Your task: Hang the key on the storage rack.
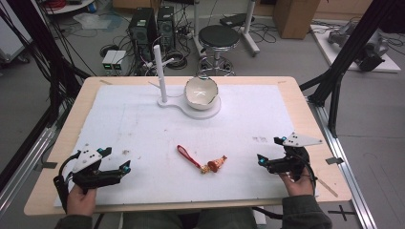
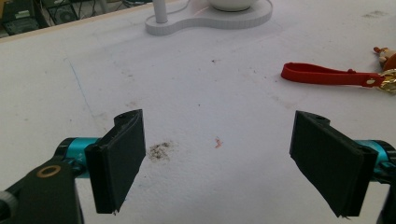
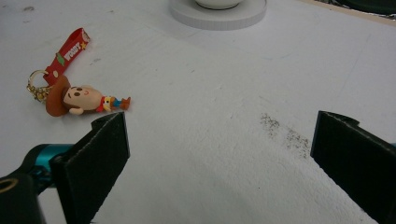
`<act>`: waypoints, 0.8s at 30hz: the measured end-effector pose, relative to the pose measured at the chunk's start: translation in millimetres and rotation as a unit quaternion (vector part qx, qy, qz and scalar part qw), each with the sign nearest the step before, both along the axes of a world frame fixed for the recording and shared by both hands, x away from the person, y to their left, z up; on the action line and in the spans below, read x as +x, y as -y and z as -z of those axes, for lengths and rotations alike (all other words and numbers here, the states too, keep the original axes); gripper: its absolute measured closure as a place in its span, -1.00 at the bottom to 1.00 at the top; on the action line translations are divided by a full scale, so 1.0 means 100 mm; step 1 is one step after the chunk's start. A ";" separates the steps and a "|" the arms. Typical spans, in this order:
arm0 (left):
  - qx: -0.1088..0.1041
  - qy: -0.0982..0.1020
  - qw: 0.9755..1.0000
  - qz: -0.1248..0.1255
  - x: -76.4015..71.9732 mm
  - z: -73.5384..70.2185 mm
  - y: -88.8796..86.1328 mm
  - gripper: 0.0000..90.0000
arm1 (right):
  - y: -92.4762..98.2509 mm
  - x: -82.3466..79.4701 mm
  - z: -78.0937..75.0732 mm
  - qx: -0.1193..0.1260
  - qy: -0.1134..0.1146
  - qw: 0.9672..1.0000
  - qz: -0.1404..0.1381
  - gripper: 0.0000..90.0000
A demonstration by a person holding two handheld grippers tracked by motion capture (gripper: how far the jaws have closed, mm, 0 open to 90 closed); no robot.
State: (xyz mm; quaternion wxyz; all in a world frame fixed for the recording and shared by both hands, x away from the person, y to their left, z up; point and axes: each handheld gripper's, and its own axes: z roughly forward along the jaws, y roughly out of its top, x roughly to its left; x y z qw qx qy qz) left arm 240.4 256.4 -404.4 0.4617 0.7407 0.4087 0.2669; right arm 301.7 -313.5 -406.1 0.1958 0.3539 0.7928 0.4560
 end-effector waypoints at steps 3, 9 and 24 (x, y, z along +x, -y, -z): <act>-0.001 -0.002 1.000 0.000 0.01 0.01 0.01 -0.58 | -0.01 0.01 0.01 0.001 -0.004 1.000 0.001 -0.92; -0.001 -0.003 1.000 0.004 0.01 0.01 0.02 -0.58 | -0.04 0.00 0.01 -0.002 -0.002 1.000 -0.002 -0.92; -0.002 0.000 1.000 0.004 -0.04 0.00 -0.02 -0.58 | -0.08 -0.01 -0.02 0.000 -0.001 1.000 -0.006 -0.92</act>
